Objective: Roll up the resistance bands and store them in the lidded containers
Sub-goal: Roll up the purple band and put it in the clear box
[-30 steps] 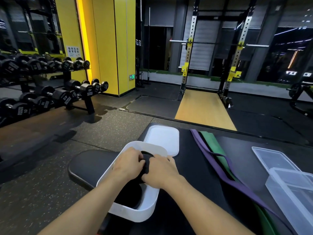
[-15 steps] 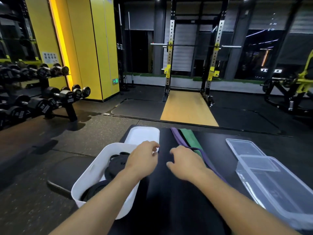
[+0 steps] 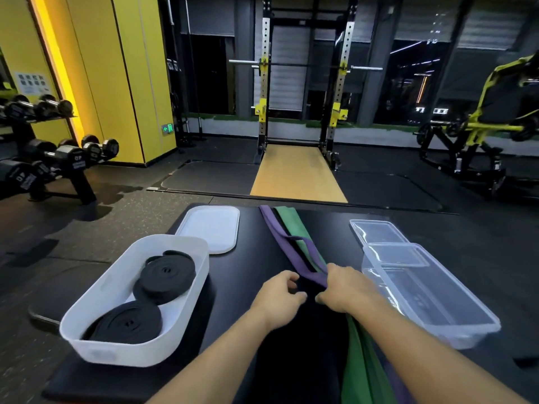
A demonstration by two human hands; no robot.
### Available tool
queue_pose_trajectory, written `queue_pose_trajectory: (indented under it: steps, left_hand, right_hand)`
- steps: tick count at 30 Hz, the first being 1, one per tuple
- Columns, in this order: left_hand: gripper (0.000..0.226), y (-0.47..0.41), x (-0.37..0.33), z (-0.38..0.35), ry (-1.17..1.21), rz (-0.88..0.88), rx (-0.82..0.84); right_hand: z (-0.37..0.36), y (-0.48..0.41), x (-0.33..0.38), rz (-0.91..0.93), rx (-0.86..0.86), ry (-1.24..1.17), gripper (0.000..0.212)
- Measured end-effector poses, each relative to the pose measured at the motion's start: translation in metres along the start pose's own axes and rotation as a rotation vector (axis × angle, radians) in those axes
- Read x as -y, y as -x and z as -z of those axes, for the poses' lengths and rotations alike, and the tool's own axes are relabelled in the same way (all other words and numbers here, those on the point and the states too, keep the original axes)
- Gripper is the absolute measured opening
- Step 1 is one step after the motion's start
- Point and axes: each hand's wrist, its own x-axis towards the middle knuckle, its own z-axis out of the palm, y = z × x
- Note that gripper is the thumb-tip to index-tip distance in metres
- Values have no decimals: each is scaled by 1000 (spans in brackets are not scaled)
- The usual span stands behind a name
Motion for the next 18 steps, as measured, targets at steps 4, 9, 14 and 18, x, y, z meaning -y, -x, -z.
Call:
queue_pose_trajectory:
  steps: [4,9,14,18]
  left_hand:
    - [28,-5,-2,-23,385,114,3]
    - [17,-2,-18,-30,622,161,39]
    - [23,-7,-25,-38,717,191,27]
    - [25,-12,-31,-35,895,188,4]
  right_hand:
    - [-1,-1,-8,11,-56,-16,27]
    - [-4,-3,-8,-8,19,-147,28]
    - [0,5,-11,31,-102,-136,21]
    - [12,5,-8,109,-189,-186,18]
